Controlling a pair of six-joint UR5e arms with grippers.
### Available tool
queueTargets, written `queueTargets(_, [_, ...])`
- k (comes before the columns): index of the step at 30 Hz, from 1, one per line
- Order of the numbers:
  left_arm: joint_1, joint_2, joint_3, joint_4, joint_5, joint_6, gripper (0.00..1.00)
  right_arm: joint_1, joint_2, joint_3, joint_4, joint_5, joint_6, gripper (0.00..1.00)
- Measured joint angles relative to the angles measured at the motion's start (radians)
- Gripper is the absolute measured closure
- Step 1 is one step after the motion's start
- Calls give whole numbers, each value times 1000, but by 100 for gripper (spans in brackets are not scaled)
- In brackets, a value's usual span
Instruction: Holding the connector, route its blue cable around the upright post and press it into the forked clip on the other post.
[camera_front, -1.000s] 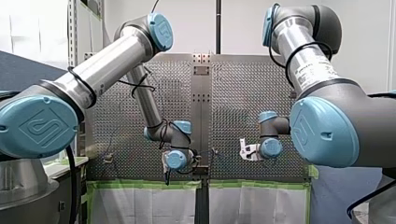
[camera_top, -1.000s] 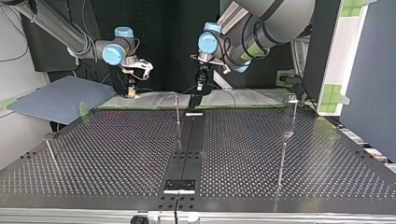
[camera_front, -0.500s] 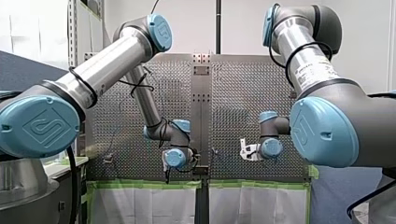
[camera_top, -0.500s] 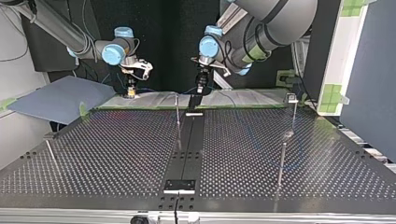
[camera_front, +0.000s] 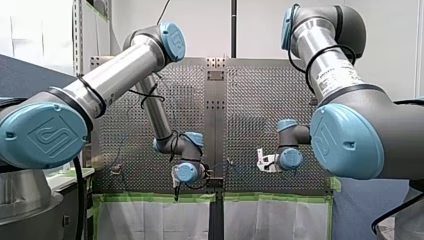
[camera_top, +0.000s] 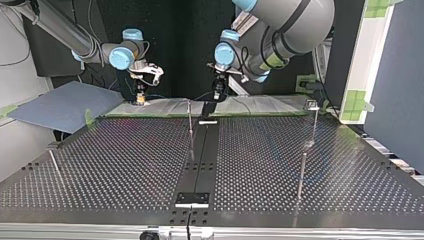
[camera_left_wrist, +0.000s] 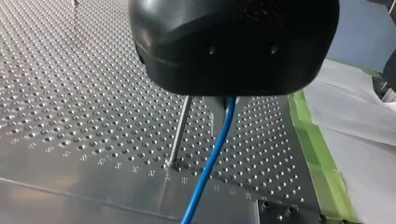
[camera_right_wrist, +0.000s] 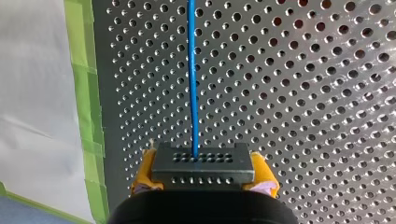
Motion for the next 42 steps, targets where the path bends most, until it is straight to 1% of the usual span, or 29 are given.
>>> queueTargets(5, [14, -2, 10, -9, 7, -1, 100, 0, 0, 0, -1, 4, 5, 100])
queueTargets(11, [31, -2, 13, -12, 19, -1, 100, -3, 1, 0, -2, 33, 9, 100])
queueTargets(20, [54, -2, 21, -19, 39, -2, 100, -14, 1, 0, 3, 63, 16, 100])
queueTargets(25, [65, -3, 21, -22, 46, -2, 100, -19, 1, 0, 2, 66, 17, 100])
queueTargets(31, [77, -4, 30, -23, 55, -3, 100, -19, 1, 0, -1, 67, 17, 100])
queueTargets(37, [88, -7, 60, -42, 58, -6, 100, -17, 2, 0, -22, 67, 17, 100])
queueTargets(42, [92, -39, 101, -77, 58, 4, 100, -18, 2, -1, -44, 66, 17, 100])
